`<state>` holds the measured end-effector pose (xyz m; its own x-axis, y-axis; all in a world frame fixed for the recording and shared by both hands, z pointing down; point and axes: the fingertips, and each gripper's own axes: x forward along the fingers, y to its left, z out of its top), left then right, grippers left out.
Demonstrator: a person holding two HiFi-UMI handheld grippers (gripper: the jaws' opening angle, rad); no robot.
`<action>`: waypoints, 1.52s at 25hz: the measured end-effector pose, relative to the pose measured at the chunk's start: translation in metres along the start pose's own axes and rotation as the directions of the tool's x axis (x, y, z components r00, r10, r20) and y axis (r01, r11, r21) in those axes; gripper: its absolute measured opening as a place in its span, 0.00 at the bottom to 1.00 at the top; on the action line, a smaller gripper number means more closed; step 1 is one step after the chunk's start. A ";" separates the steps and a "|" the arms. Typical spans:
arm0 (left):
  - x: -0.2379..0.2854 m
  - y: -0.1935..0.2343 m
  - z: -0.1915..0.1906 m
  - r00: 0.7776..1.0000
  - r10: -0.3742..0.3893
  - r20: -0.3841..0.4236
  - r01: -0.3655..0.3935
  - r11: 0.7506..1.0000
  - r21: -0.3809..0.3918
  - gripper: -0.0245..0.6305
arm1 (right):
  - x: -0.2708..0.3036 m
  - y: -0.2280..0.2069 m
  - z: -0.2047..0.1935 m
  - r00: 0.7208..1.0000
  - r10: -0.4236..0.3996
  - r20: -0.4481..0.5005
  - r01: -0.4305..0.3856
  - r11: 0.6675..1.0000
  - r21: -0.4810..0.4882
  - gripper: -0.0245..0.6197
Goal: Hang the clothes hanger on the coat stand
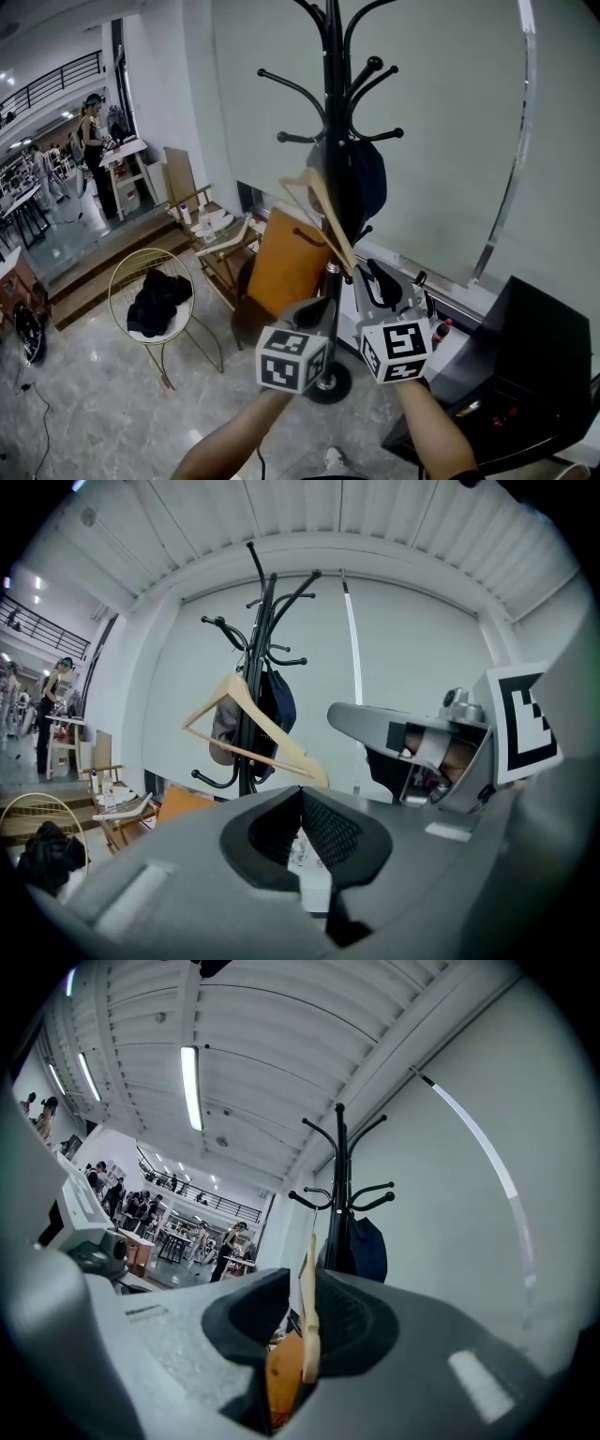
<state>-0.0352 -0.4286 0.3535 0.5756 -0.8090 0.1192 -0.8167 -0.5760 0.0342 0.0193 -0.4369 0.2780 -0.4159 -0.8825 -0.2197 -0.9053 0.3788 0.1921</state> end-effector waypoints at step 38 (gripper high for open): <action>-0.106 0.002 -0.017 0.998 0.054 0.011 -0.054 0.998 -0.024 0.04 | -0.067 0.117 -0.015 0.989 0.082 -0.124 -0.069 0.992 0.103 0.06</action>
<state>-0.0987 -0.3422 0.3583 0.5308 -0.8403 0.1100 -0.8473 -0.5286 0.0510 -0.0577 -0.3377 0.3297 -0.4745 -0.8763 -0.0830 -0.8785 0.4656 0.1073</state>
